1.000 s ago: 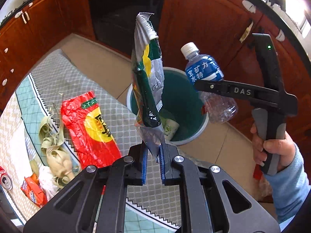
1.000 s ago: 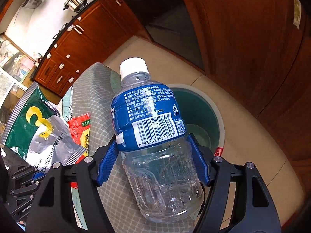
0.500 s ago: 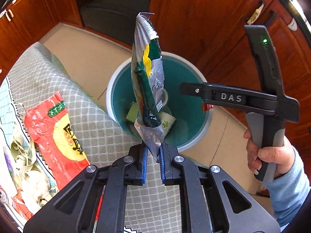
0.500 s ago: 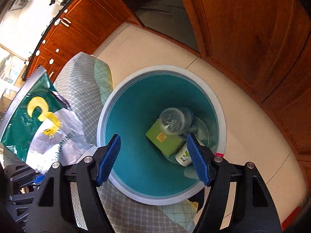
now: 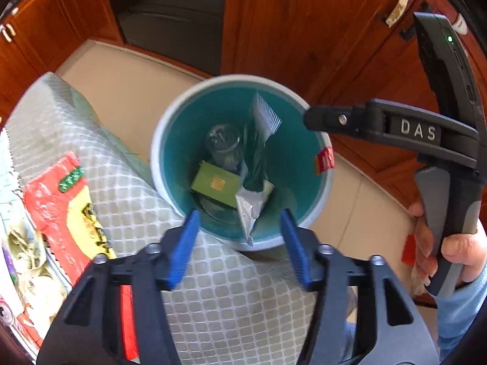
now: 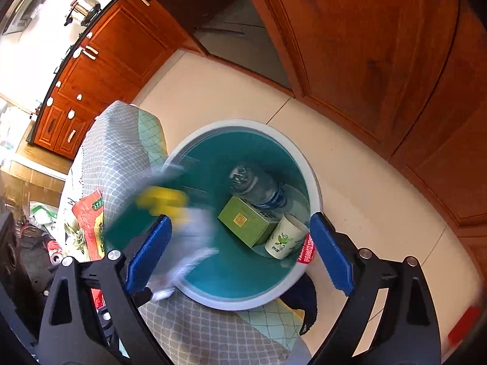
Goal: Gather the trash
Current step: 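Drop the water bottle into the teal bin with the right tool while the left tool drops the snack bag, then grasp the dried corn husks with the left tool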
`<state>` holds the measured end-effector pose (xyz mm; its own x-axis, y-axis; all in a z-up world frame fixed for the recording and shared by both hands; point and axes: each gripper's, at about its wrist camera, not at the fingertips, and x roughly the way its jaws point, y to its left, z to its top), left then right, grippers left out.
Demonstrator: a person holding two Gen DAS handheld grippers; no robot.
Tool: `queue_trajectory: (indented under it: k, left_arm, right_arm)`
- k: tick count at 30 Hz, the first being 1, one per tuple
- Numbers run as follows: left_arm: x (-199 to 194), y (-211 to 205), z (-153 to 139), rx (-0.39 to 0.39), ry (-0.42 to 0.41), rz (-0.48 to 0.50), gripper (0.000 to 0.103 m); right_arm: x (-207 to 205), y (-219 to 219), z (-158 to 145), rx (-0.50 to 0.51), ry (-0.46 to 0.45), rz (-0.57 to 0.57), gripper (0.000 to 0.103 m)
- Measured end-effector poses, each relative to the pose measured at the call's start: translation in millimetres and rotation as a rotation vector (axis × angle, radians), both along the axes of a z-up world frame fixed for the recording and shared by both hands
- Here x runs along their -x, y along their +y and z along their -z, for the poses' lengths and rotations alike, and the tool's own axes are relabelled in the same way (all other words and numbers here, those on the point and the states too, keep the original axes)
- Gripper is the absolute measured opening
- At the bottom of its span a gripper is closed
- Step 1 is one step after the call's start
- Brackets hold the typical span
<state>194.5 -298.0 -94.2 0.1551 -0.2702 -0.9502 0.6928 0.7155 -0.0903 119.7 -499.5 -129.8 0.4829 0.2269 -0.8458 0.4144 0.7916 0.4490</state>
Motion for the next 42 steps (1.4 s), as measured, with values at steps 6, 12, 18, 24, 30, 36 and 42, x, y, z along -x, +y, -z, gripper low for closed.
queue_trajectory:
  k: [6,12,18,24,30,36,42]
  left_arm:
    - [-11.7,19.5,-7.6,0.029,0.014,-0.063,0.074]
    - [-3.4,49.9,-19.4,0.057,0.008,-0.104,0.085]
    - [10.1,81.1,-30.0,0.078,-0.016,-0.152,0.090]
    - [10.1,133.1,-43.5,0.099,-0.057,-0.243,0.091]
    - [-1.3,200.9,-51.9,0.109,-0.093,-0.379,0.094]
    - [-19.1,243.0,-34.9,0.062,-0.077,-0.475,0.094]
    - [-27.0,241.8,-18.2,0.001,-0.077,-0.433,0.094]
  right_arm:
    - [-2.8,3.2,1.2,-0.012,0.022,0.001,0.088]
    - [-2.5,15.4,-4.0,-0.006,0.035,-0.018,0.088]
    - [-6.5,42.7,-17.5,0.019,0.029,-0.066,0.088]
    - [-12.9,82.7,-26.4,0.039,0.021,-0.146,0.094]
    - [-19.5,121.4,-31.8,0.056,0.025,-0.225,0.094]
    - [-20.2,152.0,-35.0,0.074,0.018,-0.276,0.094]
    - [-18.9,174.3,-28.0,0.104,0.041,-0.322,0.094]
